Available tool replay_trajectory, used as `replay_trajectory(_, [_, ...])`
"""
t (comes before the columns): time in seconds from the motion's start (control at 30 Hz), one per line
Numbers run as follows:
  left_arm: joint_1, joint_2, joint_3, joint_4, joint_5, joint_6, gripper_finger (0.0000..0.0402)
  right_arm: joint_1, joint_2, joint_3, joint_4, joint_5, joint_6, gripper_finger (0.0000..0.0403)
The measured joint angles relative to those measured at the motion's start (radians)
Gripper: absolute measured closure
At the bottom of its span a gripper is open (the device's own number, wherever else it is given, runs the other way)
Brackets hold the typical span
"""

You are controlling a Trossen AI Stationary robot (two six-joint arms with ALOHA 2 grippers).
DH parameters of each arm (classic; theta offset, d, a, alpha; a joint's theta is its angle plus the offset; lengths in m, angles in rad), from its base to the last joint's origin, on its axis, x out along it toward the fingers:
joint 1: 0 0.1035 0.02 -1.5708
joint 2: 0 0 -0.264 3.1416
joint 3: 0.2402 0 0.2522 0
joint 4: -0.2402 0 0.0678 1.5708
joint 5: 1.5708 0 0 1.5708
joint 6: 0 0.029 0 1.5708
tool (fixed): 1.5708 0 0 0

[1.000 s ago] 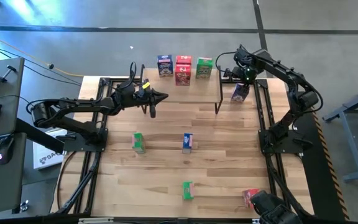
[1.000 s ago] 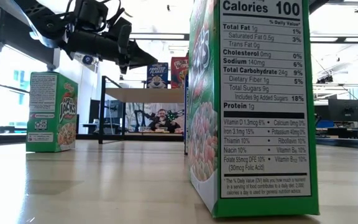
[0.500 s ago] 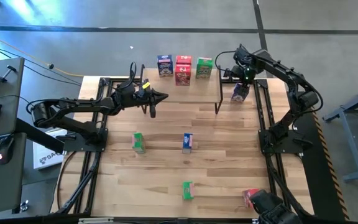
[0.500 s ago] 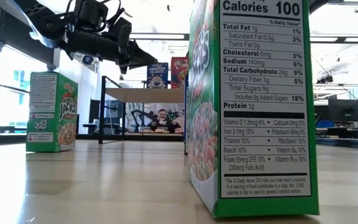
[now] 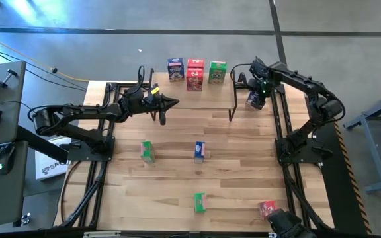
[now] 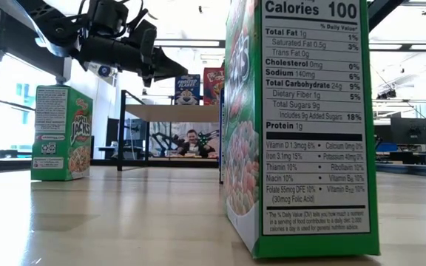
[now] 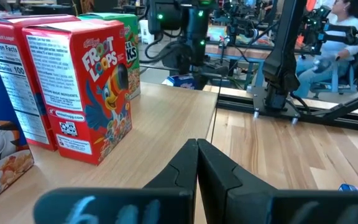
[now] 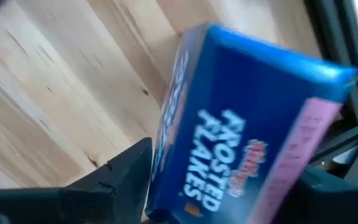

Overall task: Stack cereal on shelf
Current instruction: Put the top blue cereal box aligned with the other blue cereal box on the shelf

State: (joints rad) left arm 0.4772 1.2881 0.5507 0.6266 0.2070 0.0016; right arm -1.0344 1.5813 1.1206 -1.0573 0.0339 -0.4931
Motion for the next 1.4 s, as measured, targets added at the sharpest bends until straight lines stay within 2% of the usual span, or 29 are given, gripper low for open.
replay_trajectory(0.33, [0.000,0.000,0.000,-0.001,0.000,-0.005,0.0401,0.000,-0.060,0.000,0.016,-0.038,0.060,0.0233])
replay_trajectory(0.57, [0.000,0.000,0.000,-0.002,0.000,-0.006,0.0401,0.013,-0.173,0.008,-0.019,-0.039,0.114,0.0237])
replay_trajectory(0.73, [0.000,0.000,0.000,-0.002,0.000,-0.006,0.0401,0.072,-0.278,0.082,-0.122,-0.039,0.196,0.0237])
replay_trajectory(0.9, [0.000,0.000,0.000,-0.013,0.000,-0.027,0.0401,0.187,-0.369,0.220,-0.259,0.023,0.348,0.0237])
replay_trajectory(1.03, [0.000,0.000,0.000,-0.026,0.001,-0.040,0.0401,0.326,-0.424,0.365,-0.311,0.089,0.460,0.0238])
replay_trajectory(1.2, [0.000,0.000,0.000,-0.029,0.050,-0.027,0.0401,0.540,-0.427,0.497,-0.195,0.094,0.517,0.0238])
replay_trajectory(1.4, [-0.001,0.000,0.000,-0.029,0.055,-0.027,0.0401,0.719,-0.313,0.501,-0.002,0.043,0.428,0.0238])
